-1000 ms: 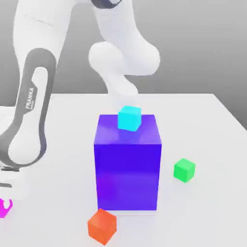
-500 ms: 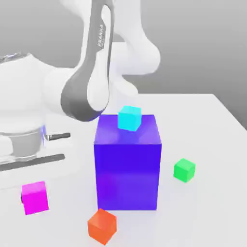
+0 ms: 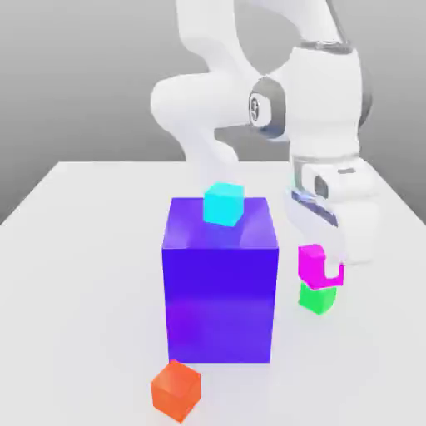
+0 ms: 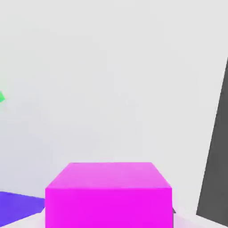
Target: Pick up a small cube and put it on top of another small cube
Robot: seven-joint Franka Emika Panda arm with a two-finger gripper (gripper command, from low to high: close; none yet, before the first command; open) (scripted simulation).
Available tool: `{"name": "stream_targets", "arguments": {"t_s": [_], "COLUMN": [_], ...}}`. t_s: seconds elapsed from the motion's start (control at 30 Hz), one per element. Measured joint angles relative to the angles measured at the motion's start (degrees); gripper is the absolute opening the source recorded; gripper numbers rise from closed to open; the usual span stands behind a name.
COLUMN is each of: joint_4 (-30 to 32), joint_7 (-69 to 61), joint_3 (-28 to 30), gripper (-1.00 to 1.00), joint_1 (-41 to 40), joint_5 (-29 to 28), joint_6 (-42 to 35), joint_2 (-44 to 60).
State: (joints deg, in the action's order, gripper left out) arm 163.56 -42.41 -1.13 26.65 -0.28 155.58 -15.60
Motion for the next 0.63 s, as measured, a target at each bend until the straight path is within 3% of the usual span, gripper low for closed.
{"name": "stream_targets", "arguments": {"t_s": [0.27, 0.53, 0.57, 0.63], "joint_4": [8.80, 8.69, 8.62, 8.62], "joint_7": [-14.00, -14.61, -14.40, -14.40], "joint_3": [-1.16, -1.20, -1.22, -1.22], "gripper": [-1.00, -1.00, 1.00, 1.00], "joint_1": [11.83, 12.27, 12.10, 12.10], "joint_5": [1.39, 1.01, 0.70, 0.70], "joint_6": [-1.22, 13.05, 14.54, 14.54], "joint_2": [-3.14, 12.09, 13.66, 13.66]}}
